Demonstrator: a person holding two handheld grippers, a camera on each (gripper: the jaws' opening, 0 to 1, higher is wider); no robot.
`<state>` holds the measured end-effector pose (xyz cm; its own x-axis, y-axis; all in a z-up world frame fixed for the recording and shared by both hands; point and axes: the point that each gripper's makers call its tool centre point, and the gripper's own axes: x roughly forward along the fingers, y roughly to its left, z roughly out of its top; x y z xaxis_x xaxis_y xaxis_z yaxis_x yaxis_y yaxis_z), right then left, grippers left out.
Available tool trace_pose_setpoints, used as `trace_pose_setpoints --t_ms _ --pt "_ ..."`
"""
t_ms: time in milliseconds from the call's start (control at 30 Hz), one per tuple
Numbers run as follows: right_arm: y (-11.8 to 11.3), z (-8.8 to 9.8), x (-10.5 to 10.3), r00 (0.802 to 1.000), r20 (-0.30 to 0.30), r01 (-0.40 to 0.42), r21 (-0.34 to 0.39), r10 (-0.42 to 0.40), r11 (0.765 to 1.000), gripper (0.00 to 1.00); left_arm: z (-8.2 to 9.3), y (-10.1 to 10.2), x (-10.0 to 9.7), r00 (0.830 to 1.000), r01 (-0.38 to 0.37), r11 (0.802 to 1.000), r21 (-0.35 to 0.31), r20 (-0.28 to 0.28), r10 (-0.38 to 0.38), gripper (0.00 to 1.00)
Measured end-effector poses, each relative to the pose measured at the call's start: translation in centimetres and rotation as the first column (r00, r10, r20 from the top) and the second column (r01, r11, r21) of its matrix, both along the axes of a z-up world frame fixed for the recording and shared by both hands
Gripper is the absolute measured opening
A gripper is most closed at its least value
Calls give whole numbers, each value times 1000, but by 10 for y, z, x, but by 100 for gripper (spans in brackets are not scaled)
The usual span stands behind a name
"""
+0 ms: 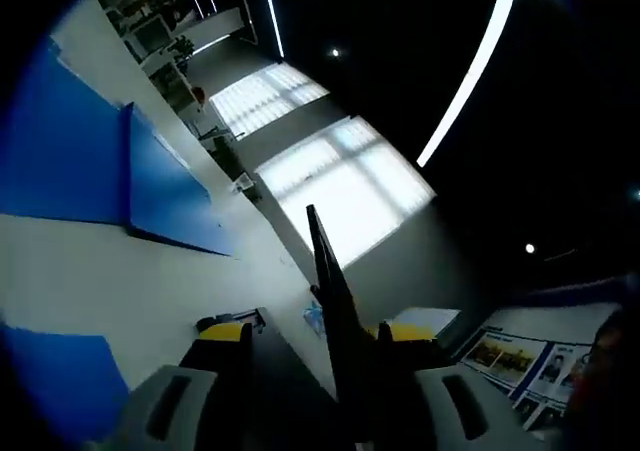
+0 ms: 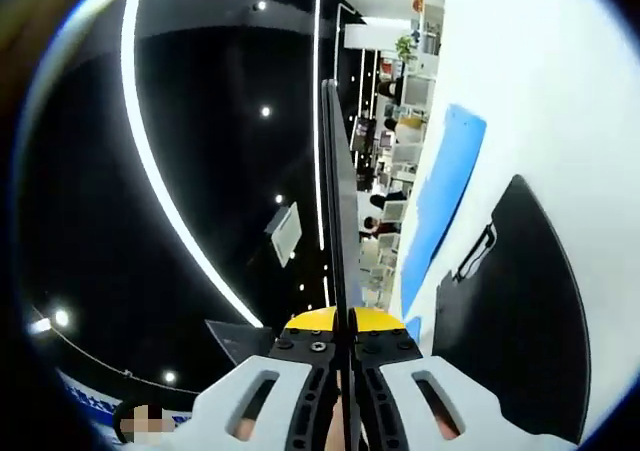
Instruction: Organize the scattered folders on the table and sort them into different groups
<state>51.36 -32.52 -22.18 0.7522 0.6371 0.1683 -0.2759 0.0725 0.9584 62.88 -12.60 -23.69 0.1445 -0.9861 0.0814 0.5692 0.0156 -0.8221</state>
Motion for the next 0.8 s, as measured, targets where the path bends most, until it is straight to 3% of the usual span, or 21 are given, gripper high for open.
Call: trace_pose_setpoints --t_ms 233,367,600,733,800 --pt "16 -9 -17 988 -13 -156 -20 156 988 5 1 -20 -22 996 93 996 7 -1 -93 53" --pt "20 -13 -21 980 -20 -197 -22 197 980 5 -6 -29 -37 991 134 991 24 8 -134 51" --pt "22 -18 -24 968 -43 -247 -29 246 968 5 -4 -45 -72 971 240 971 -10 1 -240 28" --pt "15 -20 -22 967 -47 -252 -19 251 967 5 -7 -48 -81 969 248 969 4 -20 -247 16" --pt "9 -19 -21 969 -44 -243 -6 243 970 5 -4 -48 -86 965 255 967 -23 -56 -256 15"
